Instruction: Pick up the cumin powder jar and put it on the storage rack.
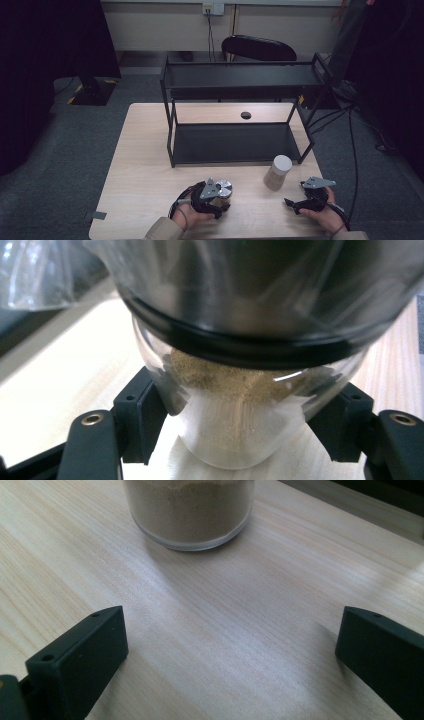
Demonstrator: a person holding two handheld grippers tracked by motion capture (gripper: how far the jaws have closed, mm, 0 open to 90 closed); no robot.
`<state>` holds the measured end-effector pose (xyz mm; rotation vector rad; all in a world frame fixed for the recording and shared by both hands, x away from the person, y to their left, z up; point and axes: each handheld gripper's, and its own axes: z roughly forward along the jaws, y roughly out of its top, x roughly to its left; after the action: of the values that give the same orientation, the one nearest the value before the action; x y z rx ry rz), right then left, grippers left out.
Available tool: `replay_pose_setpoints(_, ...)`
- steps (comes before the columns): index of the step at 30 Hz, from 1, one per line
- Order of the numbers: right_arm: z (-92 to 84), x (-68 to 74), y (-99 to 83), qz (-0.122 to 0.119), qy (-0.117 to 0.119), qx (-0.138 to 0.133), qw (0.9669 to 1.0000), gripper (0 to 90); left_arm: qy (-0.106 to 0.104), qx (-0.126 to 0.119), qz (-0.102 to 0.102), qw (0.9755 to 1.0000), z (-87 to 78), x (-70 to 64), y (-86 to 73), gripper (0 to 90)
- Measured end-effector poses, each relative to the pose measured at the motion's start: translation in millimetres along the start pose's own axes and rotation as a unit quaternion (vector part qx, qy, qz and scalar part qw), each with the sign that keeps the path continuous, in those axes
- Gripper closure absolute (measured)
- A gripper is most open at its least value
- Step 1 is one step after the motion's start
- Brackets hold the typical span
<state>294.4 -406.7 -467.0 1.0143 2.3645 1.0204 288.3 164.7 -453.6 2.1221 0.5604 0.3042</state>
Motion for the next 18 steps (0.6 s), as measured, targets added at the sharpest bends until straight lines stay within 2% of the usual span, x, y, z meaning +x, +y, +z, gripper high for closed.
replay_pose_setpoints(4, 0.0, 0.0, 0.0, 0.0, 0.0, 0.0, 1.0, 0.0, -0.002, -0.014, -0.007, 0.9999, -11.0, 4.5, 4.8, 30.8)
replay_pose_setpoints(7, 0.0, 0.0, 0.0, 0.0, 0.0, 0.0, 1.0, 0.0, 0.0, -0.016, -0.009, 0.9998, -20.0, 7.6, 11.8, 30.8)
replay_pose_setpoints(12, 0.0, 0.0, 0.0, 0.0, 0.0, 0.0, 1.0, 0.0, 0.003, -0.019, -0.008, 0.9998, -35.4, 15.0, 27.6, 30.8)
replay_pose_setpoints(14, 0.0, 0.0, 0.0, 0.0, 0.0, 0.0, 1.0, 0.0, 0.004, -0.022, -0.002, 0.9998, -42.0, 18.4, 36.9, 30.8)
replay_pose_setpoints(18, 0.0, 0.0, 0.0, 0.0, 0.0, 0.0, 1.0, 0.0, 0.002, -0.031, -0.004, 0.9995, -53.4, 26.0, 53.6, 30.8)
